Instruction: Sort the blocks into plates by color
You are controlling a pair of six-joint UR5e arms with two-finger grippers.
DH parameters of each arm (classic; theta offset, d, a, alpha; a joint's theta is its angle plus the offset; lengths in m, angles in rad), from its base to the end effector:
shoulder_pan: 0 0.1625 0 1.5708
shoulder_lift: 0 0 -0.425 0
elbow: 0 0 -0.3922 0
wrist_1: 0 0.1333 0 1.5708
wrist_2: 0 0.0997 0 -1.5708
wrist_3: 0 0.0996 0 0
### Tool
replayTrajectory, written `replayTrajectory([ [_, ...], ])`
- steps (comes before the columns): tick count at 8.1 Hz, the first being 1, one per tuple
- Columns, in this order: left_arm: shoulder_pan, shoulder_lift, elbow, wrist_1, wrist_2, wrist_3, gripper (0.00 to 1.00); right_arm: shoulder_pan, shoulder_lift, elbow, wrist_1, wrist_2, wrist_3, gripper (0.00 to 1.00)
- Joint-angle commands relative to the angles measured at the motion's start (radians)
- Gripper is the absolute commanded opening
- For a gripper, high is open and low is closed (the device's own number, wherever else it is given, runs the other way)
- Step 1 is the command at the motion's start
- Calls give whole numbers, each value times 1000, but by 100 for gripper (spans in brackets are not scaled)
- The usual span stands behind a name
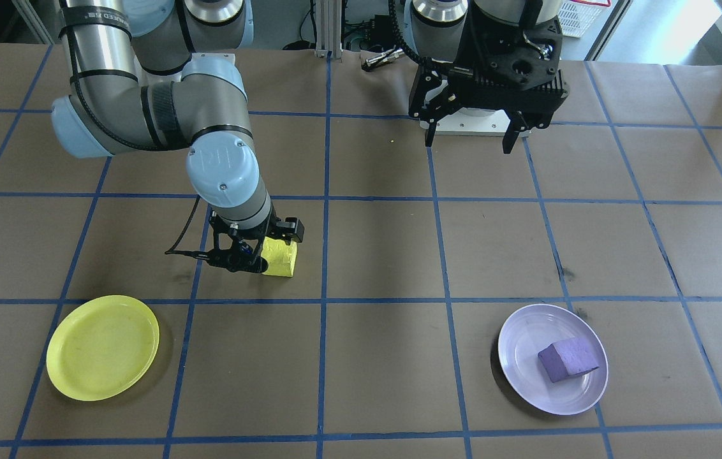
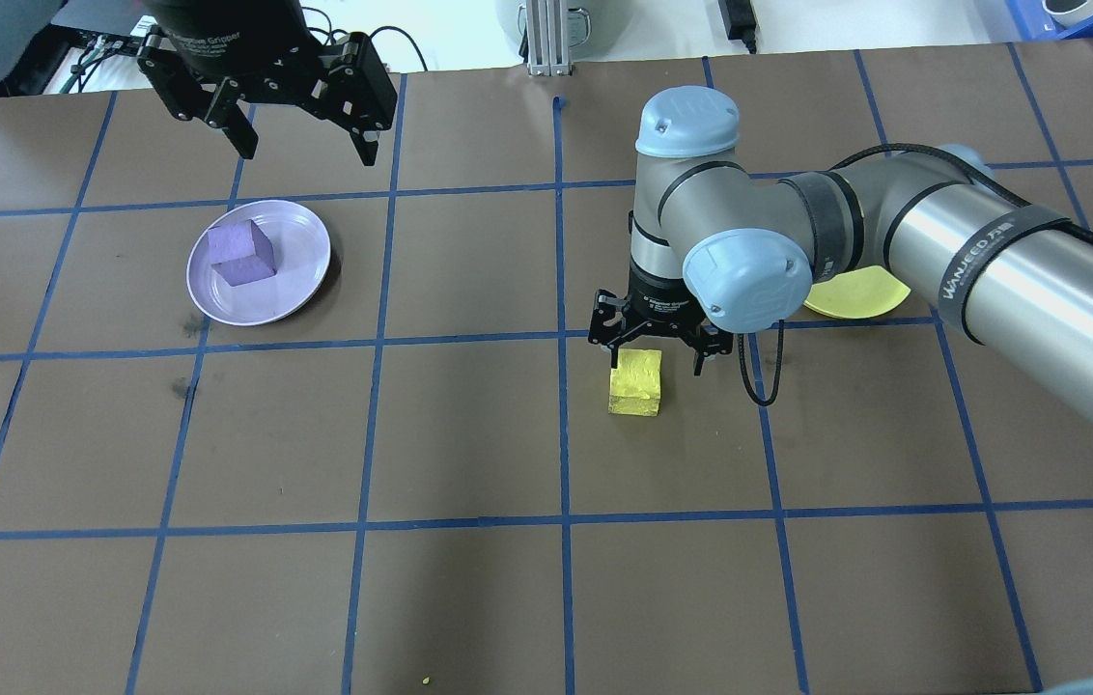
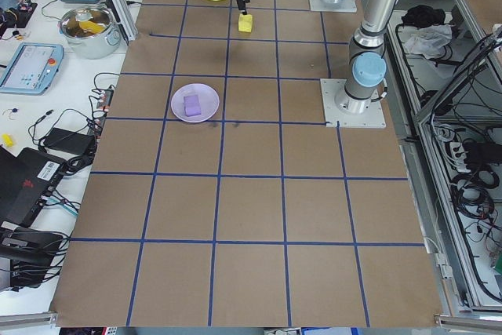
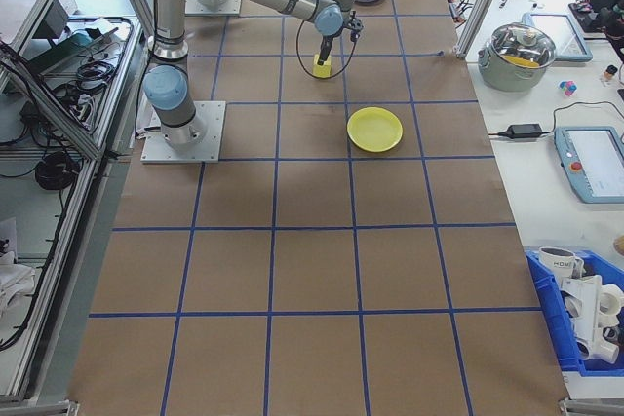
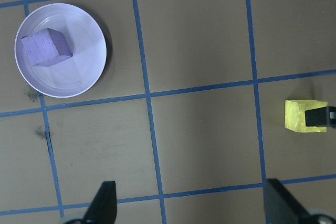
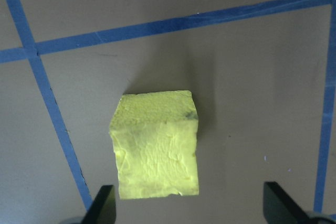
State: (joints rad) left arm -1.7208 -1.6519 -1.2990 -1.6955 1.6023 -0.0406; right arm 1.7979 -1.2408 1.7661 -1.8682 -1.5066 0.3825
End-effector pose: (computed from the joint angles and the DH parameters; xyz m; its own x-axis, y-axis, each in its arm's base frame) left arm -0.2072 -0.5002 0.5677 -0.9938 0.1071 -0.0287 0.1089 0.9918 -0.0672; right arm 0.2603 -0.5061 0.2485 -0.9869 0.1589 0.0264 0.1606 0.9591 0.2329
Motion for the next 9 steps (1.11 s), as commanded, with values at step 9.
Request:
replayTrajectory([
  [9,1,96,-149,116,59,-2,100,40,113,1,-95,-23,-31,74],
])
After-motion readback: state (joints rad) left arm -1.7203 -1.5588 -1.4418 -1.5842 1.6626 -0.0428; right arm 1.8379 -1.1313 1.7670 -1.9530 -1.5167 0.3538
